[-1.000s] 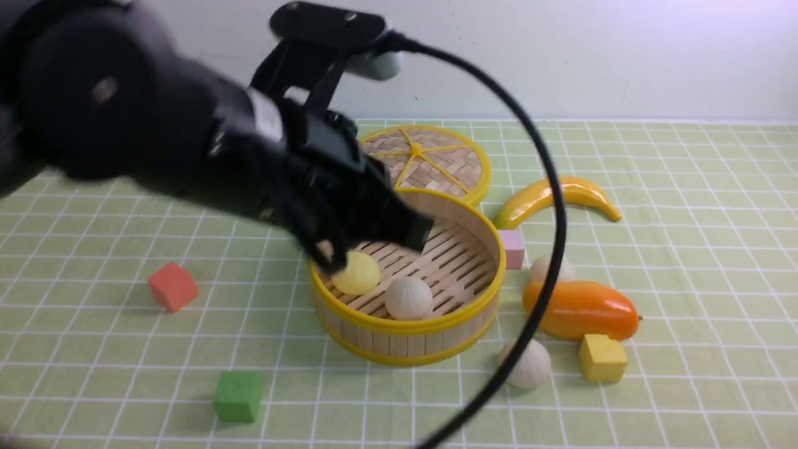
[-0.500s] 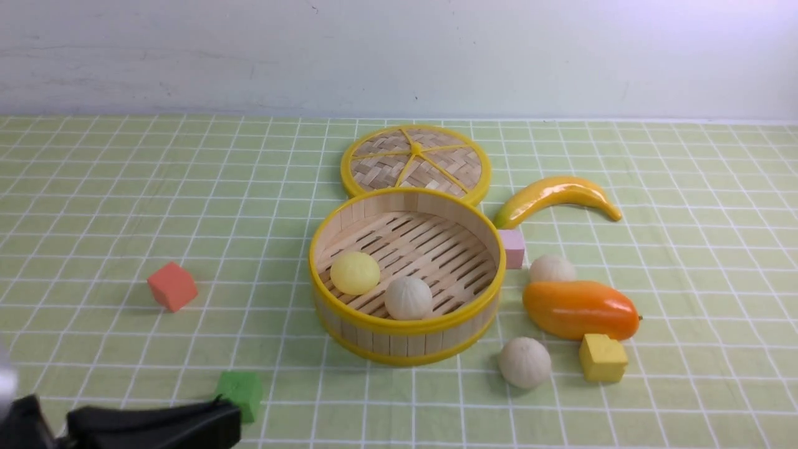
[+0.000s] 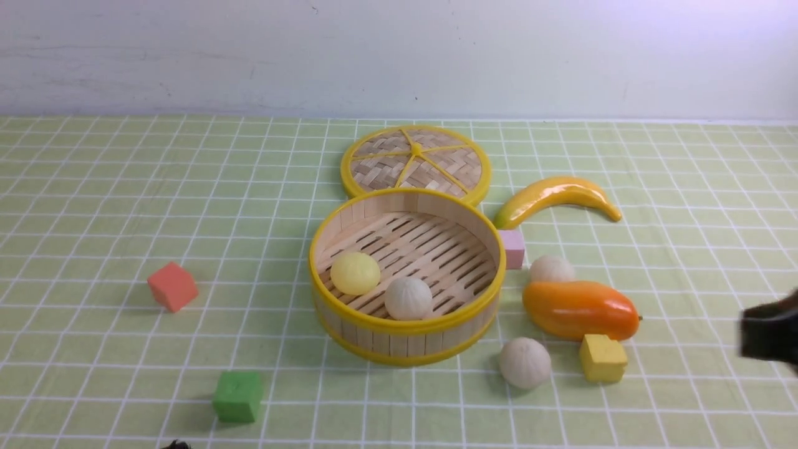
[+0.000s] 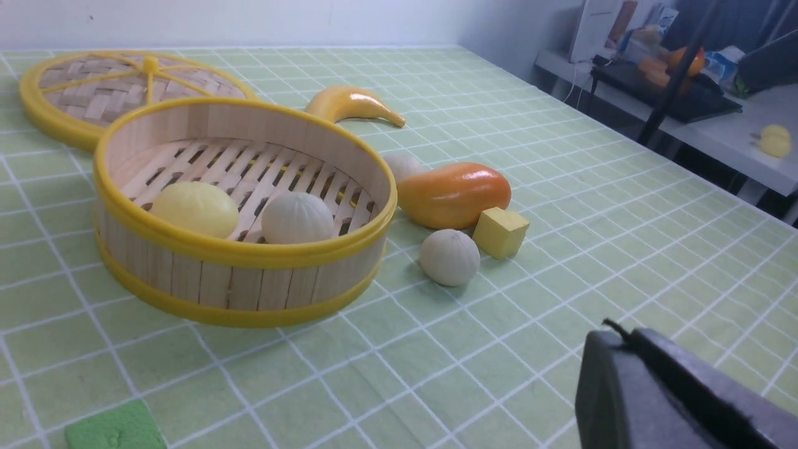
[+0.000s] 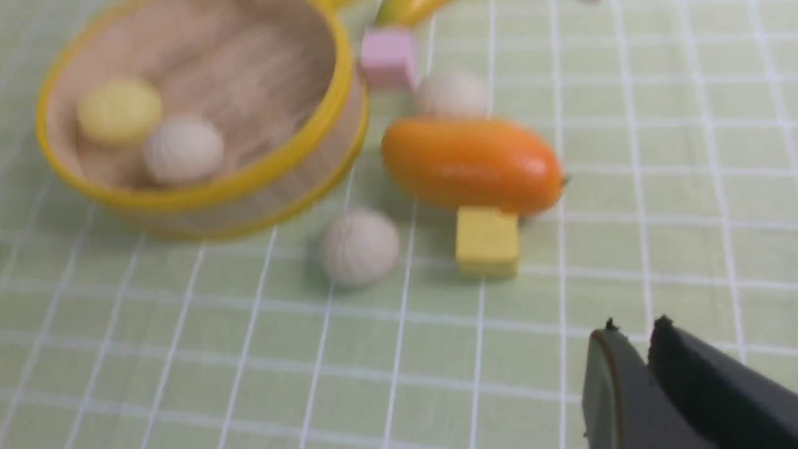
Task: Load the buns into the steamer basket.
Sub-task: Use the right arm to grab a steamed stuffed bun
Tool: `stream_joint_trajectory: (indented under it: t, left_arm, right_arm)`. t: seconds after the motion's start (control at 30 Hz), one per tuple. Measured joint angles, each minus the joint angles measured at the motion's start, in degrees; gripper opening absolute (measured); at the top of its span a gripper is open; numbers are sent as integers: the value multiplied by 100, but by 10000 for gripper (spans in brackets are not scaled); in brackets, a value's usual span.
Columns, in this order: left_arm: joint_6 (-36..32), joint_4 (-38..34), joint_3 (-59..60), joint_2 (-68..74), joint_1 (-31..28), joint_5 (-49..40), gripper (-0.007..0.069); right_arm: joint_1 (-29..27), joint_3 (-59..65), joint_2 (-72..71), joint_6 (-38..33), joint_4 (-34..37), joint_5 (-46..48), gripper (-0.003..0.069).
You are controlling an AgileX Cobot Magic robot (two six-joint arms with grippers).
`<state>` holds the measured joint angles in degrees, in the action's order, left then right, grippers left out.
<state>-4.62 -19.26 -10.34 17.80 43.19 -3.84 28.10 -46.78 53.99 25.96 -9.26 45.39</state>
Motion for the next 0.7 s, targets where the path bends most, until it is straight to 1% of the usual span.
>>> stream_joint_trajectory:
  t: [0.03,0.07,0.13,0.17,0.2,0.27,0.37,0.43,0.57,0.67,0.7]
  left_arm:
    - [0,0,0,0,0,6,-13]
    - [0,0,1,0,0,6,-13]
    - [0,0,1,0,0,16,-13]
    - [0,0,1,0,0,16,-13]
    - [0,0,1,0,0,16,-13]
    - [0,0,1,0,0,18,-13]
    - [0,0,1,0,0,18,-13]
    - [0,0,1,0,0,18,-13]
    - [0,0,1,0,0,18,-13]
    - [0,0,6,0,0,18,-13]
    - [0,0,6,0,0,18,-13]
  right_arm:
    - [150,-242,468,-181,142,198,72]
    - [310,-607,1310,-528,401,421,70]
    - [340,-1057,2121,-922,782,561,71]
    - [340,-1102,2209,-967,822,567,71]
    - [334,-1497,2948,-1364,1124,588,71]
    - [334,-1856,3567,-1644,1320,588,73]
    - [334,-2312,4277,-1804,1408,588,85]
    - [334,-2417,4438,-1804,1401,588,92]
    - [310,-2620,4826,-1671,1228,551,141]
    - [170,-2640,4937,-1609,1217,379,194]
    - [146,-2640,4952,-1609,1219,364,197]
